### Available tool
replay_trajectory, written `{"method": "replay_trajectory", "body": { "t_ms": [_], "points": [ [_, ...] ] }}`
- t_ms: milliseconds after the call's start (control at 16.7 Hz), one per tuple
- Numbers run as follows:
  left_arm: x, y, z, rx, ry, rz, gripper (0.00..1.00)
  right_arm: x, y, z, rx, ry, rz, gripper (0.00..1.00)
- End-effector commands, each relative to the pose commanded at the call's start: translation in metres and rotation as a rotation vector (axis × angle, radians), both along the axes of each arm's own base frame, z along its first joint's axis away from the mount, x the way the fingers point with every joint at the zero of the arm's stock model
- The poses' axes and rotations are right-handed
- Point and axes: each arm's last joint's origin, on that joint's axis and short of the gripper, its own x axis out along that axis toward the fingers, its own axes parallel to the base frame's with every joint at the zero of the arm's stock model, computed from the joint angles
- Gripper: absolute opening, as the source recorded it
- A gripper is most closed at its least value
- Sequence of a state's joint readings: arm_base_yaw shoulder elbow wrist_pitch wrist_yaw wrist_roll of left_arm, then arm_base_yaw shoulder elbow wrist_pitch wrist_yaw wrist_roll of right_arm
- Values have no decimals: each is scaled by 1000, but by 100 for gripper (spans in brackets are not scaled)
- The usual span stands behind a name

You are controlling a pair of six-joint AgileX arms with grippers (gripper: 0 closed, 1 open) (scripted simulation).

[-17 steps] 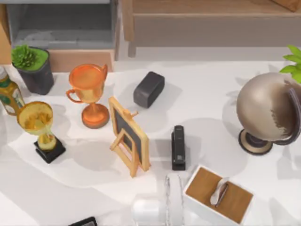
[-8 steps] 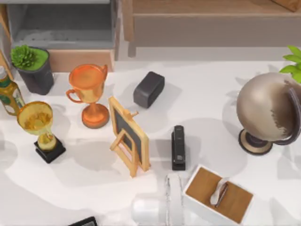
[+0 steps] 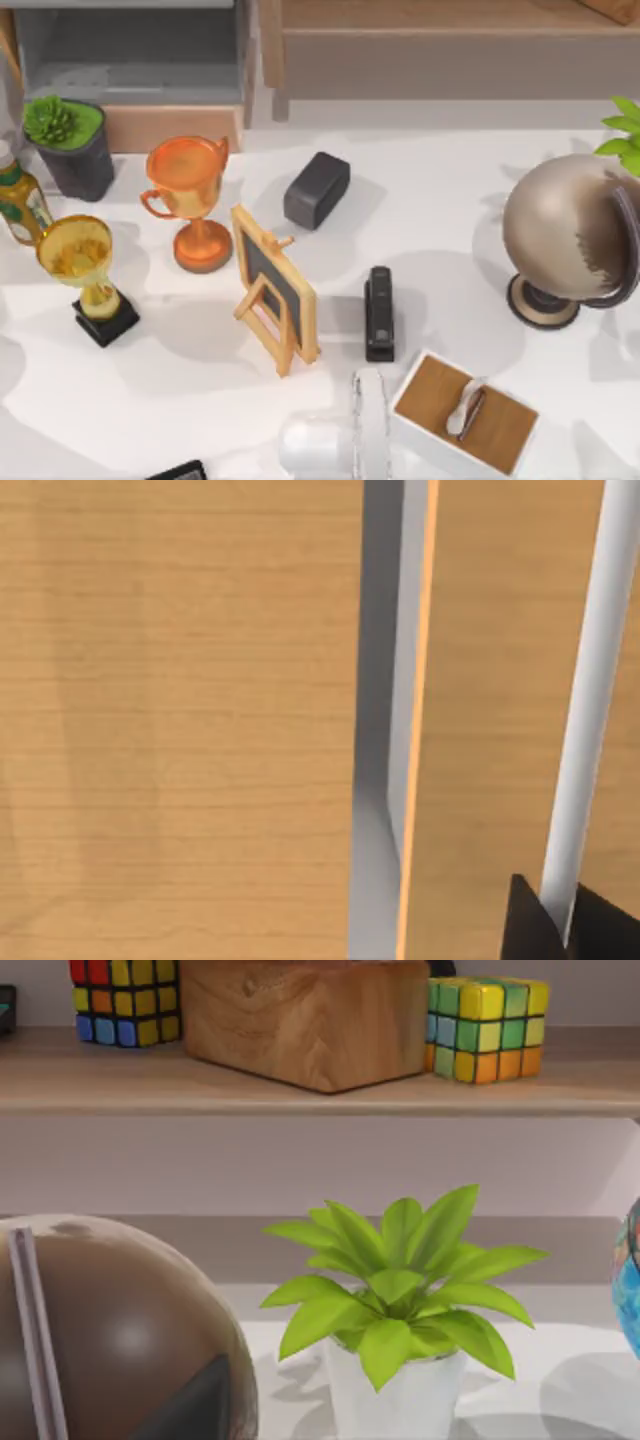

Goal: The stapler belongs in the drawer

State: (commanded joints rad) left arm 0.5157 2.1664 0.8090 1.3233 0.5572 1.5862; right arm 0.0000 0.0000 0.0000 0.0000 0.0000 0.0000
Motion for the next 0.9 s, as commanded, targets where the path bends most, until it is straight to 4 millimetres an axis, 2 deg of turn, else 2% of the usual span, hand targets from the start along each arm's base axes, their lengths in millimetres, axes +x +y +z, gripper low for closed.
{"method": "replay_trajectory", "body": {
  "t_ms": [240,600,900],
  "points": [
    [-28,-1,0,0,0,-1,0,0,0,0,0,0,0,100],
    [-33,-1,1,3,-3,-3,0,0,0,0,0,0,0,100],
    [-81,-1,-1,-4,6,-3,0,0,0,0,0,0,0,100]
  ]
}}
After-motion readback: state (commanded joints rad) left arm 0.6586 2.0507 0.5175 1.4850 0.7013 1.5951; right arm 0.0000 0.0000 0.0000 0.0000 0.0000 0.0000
